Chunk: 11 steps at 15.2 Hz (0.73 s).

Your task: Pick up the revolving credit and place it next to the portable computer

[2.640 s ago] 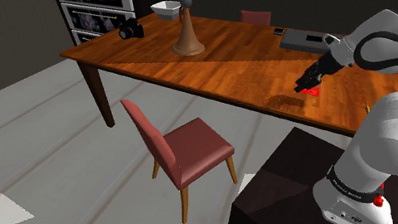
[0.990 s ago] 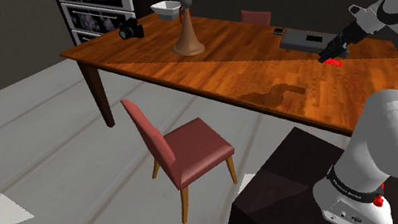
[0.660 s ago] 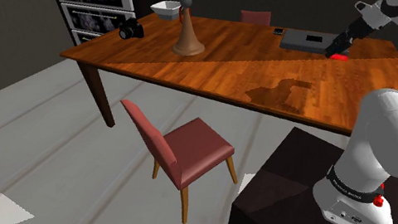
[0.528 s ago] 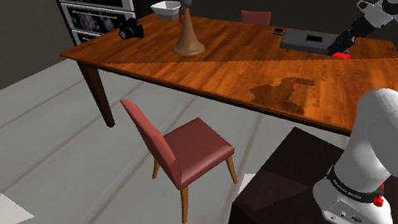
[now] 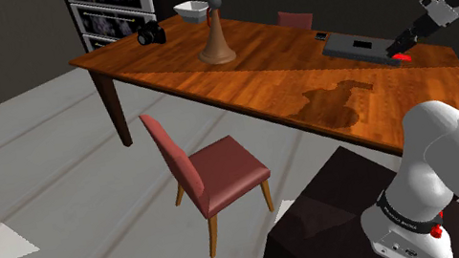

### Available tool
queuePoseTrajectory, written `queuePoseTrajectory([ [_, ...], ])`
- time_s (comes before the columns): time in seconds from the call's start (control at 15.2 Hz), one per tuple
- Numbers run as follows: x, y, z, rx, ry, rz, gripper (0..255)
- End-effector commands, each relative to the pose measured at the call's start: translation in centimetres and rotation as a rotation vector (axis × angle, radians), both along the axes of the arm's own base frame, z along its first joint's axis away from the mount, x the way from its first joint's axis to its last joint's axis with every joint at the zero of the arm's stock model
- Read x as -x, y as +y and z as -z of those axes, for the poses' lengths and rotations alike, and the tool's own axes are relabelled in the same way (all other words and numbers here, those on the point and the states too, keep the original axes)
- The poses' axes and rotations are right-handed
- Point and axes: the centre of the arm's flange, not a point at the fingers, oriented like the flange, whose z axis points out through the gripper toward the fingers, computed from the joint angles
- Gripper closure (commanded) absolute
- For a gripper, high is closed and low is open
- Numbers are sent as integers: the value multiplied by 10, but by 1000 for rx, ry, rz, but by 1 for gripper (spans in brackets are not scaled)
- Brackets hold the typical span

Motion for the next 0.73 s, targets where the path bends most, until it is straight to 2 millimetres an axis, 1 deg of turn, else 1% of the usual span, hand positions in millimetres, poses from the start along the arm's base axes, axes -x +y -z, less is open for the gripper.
queuePoseTrajectory([
  [0.0, -1, -5, 9, 0, 1, -1, 255],
  [0.66, -1, -5, 61, 0, 1, -1, 255],
])
